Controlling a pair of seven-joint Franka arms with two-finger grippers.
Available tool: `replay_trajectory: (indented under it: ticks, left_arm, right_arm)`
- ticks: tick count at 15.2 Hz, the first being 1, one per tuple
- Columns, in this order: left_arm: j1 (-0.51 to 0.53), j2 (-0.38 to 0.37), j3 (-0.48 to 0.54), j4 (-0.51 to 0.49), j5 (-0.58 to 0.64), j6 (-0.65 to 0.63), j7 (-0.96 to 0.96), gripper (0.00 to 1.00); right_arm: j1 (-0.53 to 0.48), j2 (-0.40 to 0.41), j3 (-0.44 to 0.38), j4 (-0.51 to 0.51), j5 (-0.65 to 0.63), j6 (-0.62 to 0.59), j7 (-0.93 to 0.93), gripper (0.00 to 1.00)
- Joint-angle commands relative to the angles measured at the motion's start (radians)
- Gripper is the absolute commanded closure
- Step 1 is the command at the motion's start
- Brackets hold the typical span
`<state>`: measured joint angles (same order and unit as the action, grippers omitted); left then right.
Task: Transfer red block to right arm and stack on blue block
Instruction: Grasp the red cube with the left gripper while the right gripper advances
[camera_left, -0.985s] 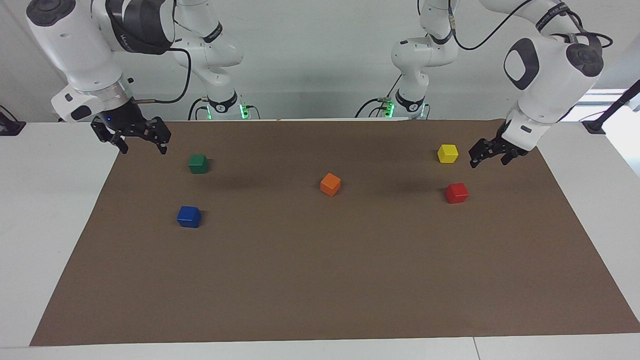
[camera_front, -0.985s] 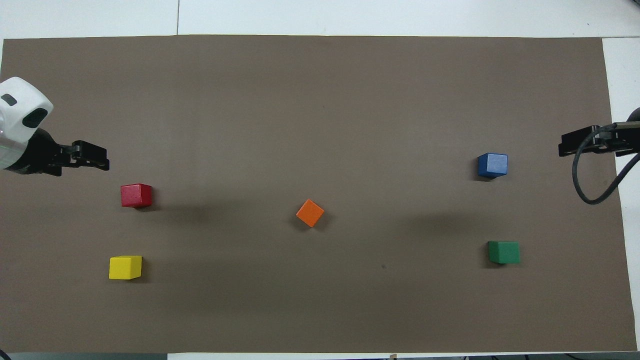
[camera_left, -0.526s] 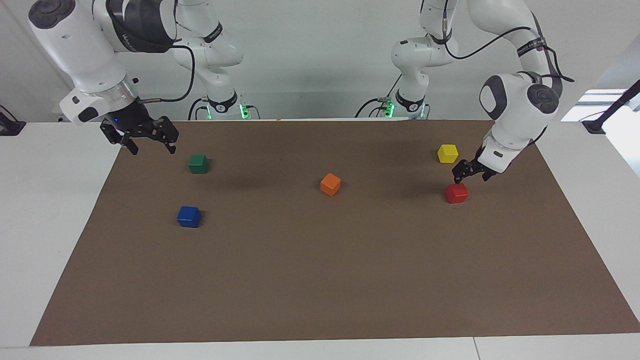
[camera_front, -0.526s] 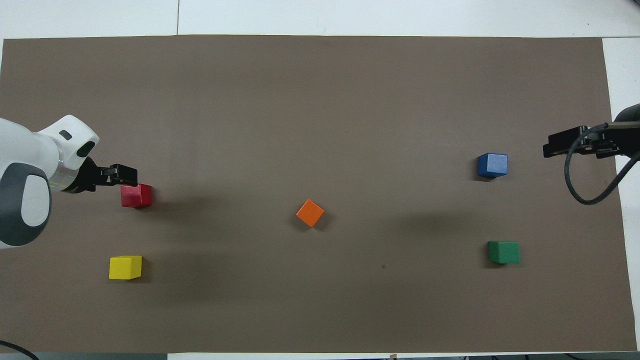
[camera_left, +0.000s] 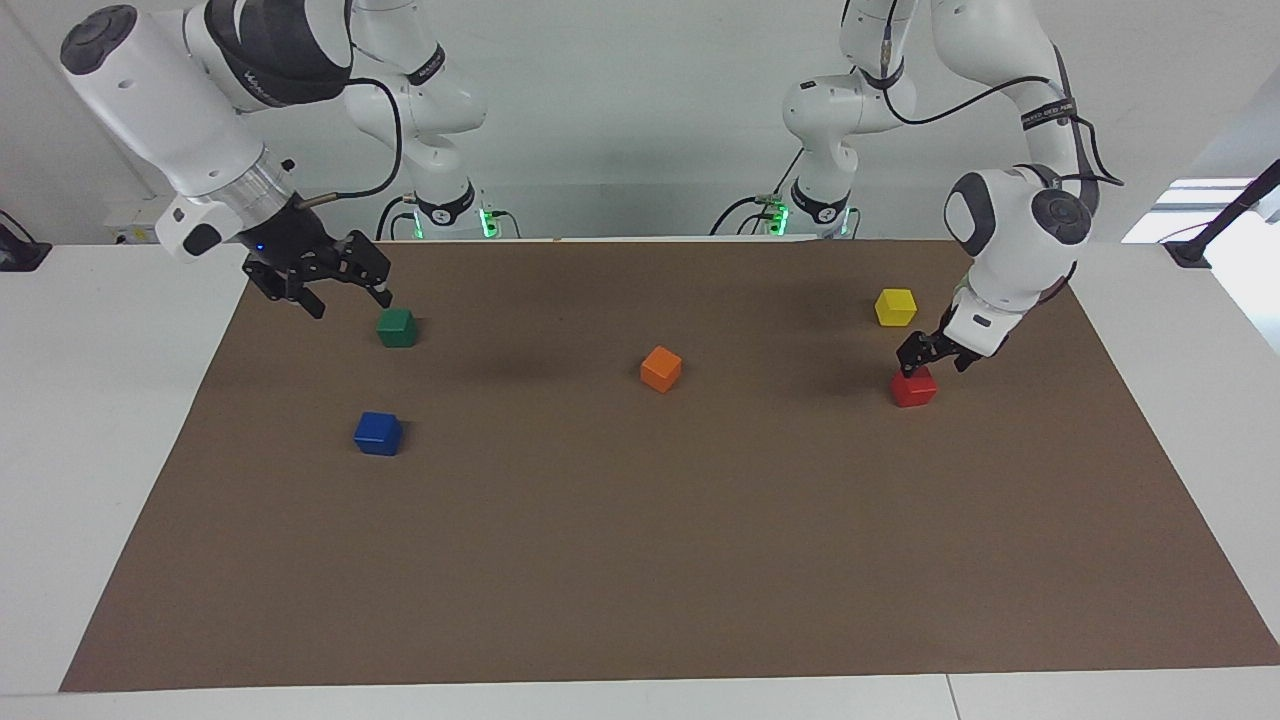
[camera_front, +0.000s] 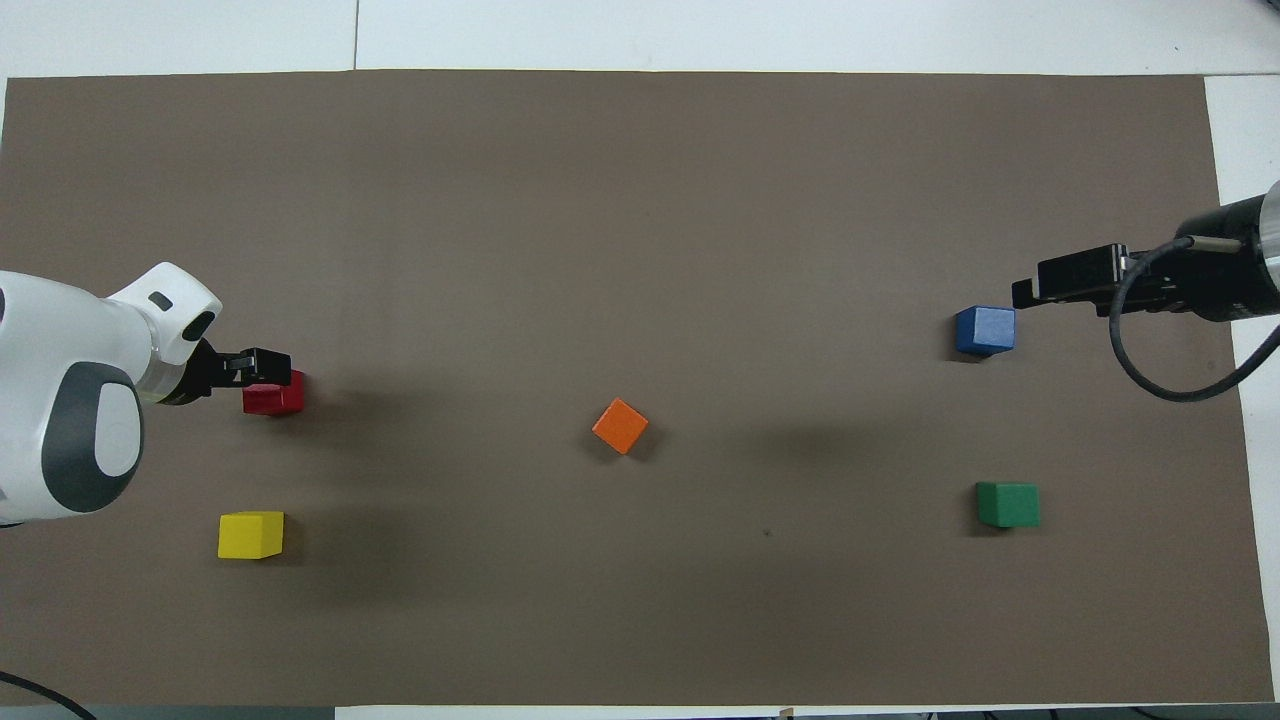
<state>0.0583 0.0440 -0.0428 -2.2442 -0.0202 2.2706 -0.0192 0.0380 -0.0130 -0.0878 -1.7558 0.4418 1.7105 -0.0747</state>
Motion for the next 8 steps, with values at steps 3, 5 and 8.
replay_trajectory:
  ticks: [3, 5, 8]
  left_arm:
    - [0.012, -0.006, -0.006, -0.063, 0.011, 0.072, 0.008, 0.00]
    - [0.011, -0.001, -0.006, -0.071, 0.011, 0.086, 0.007, 0.00]
    - [0.011, 0.027, -0.006, -0.071, 0.011, 0.109, 0.004, 0.00]
  right_arm:
    - [-0.038, -0.011, 0.005, -0.152, 0.416, 0.034, -0.147, 0.00]
    - [-0.041, 0.004, 0.005, -0.184, 0.559, 0.031, -0.201, 0.00]
    - [-0.037, 0.033, 0.005, -0.240, 0.710, 0.029, -0.258, 0.00]
